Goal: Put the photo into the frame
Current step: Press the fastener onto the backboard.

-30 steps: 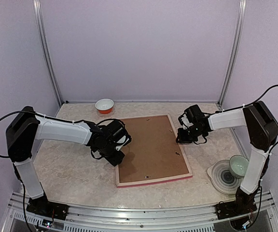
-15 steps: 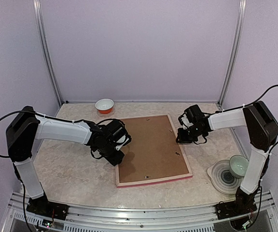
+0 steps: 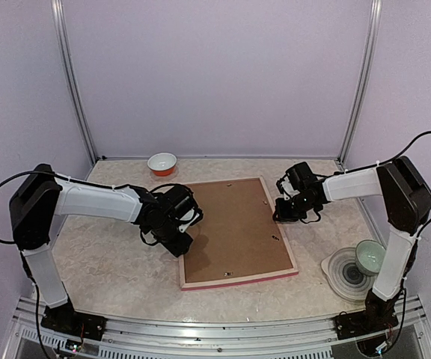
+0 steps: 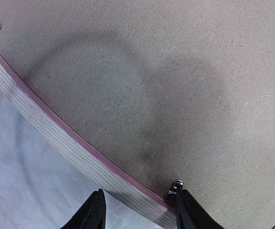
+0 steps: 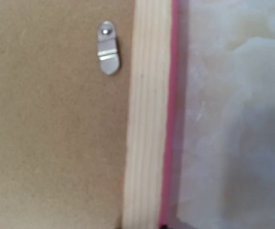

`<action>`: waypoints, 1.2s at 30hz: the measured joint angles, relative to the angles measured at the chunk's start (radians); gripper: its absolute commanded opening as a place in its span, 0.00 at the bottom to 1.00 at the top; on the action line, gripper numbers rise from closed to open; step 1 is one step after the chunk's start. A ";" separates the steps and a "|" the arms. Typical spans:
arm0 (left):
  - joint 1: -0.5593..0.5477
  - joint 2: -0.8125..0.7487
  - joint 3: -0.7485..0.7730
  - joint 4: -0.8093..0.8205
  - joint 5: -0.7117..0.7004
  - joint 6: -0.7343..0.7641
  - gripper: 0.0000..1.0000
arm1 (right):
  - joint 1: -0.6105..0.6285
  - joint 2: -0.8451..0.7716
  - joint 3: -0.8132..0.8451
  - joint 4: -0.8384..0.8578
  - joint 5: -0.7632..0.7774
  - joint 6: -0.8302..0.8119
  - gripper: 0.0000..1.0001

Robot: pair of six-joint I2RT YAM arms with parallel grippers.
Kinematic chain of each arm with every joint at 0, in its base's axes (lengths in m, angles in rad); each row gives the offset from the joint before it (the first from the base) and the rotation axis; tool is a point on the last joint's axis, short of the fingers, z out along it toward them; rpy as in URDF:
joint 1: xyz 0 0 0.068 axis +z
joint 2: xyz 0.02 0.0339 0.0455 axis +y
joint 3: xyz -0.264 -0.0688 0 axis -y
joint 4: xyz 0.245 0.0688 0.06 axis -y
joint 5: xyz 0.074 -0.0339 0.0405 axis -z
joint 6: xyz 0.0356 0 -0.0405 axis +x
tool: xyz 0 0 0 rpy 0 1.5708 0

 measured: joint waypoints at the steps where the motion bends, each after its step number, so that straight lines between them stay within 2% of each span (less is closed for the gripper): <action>1: 0.000 0.000 0.000 0.000 0.000 0.001 0.53 | 0.000 0.000 0.000 0.000 0.000 0.000 0.10; 5: 0.004 0.000 0.000 -0.001 0.001 0.002 0.53 | 0.000 0.000 0.000 0.000 0.000 0.000 0.10; 23: 0.003 0.001 0.003 -0.006 0.006 -0.015 0.39 | 0.000 0.000 0.000 0.000 0.000 0.000 0.10; 36: 0.002 0.001 0.006 -0.014 0.010 -0.040 0.36 | 0.000 0.000 0.000 0.000 0.000 0.000 0.10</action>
